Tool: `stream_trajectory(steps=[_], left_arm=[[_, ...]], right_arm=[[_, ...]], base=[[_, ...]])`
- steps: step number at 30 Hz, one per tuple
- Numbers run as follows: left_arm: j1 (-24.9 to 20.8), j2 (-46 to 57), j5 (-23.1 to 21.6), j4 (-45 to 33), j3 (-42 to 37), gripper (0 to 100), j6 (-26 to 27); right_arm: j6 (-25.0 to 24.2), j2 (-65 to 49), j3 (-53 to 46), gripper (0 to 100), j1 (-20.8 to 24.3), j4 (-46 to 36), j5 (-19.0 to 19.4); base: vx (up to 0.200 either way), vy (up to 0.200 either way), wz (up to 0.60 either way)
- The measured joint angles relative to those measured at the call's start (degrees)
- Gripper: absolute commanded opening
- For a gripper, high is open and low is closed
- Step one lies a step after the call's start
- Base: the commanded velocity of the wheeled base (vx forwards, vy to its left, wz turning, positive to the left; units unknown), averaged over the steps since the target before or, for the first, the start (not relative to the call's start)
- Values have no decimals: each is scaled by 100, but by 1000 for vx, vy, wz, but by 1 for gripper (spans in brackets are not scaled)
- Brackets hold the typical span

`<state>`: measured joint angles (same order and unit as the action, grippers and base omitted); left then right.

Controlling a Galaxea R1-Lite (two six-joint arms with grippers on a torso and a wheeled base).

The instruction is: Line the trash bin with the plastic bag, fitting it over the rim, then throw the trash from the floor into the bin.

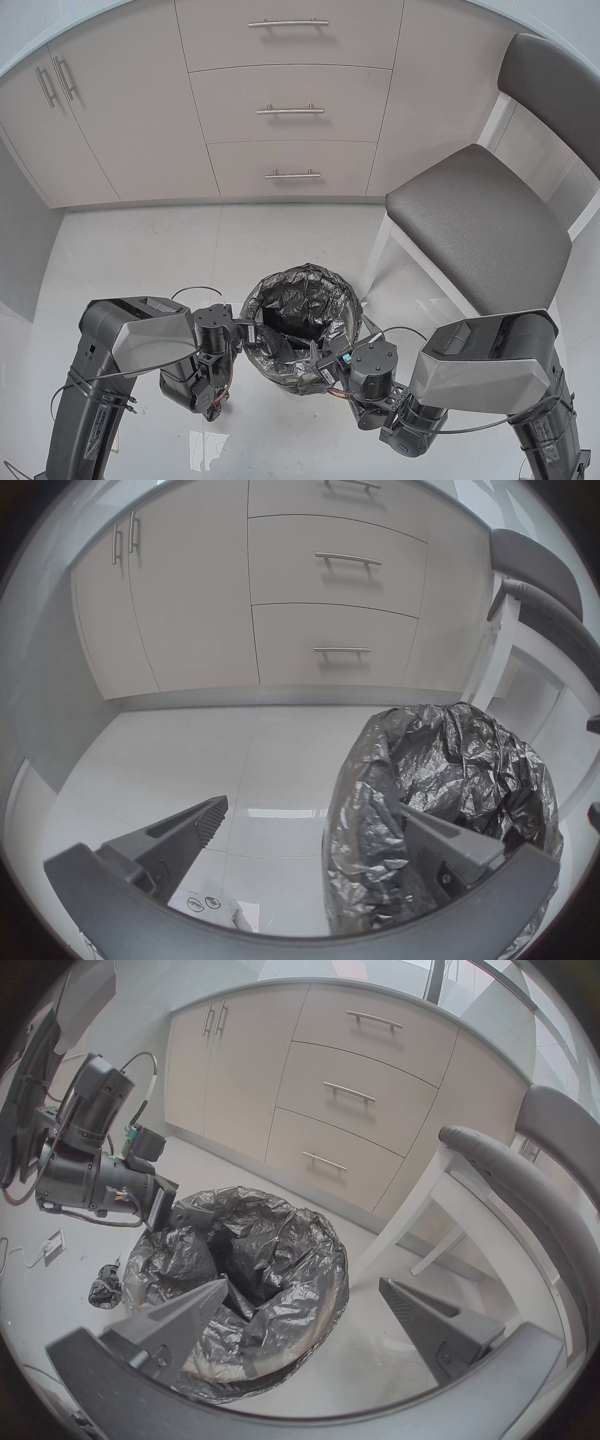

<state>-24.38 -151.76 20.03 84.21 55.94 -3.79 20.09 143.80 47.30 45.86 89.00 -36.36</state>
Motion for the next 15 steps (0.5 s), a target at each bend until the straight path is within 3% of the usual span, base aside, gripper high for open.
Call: stream_trajectory(steps=[9,15], left_arm=[[-43,149,-16,17,-335,100,2],[-87,614,-46,41,-1223,100,-28]], right_arm=[[43,6,339,100,-173,-7,-26],[35,-610,-336,100,-61,-2,-78]], base=[[0,0,0],[0,0,0]])
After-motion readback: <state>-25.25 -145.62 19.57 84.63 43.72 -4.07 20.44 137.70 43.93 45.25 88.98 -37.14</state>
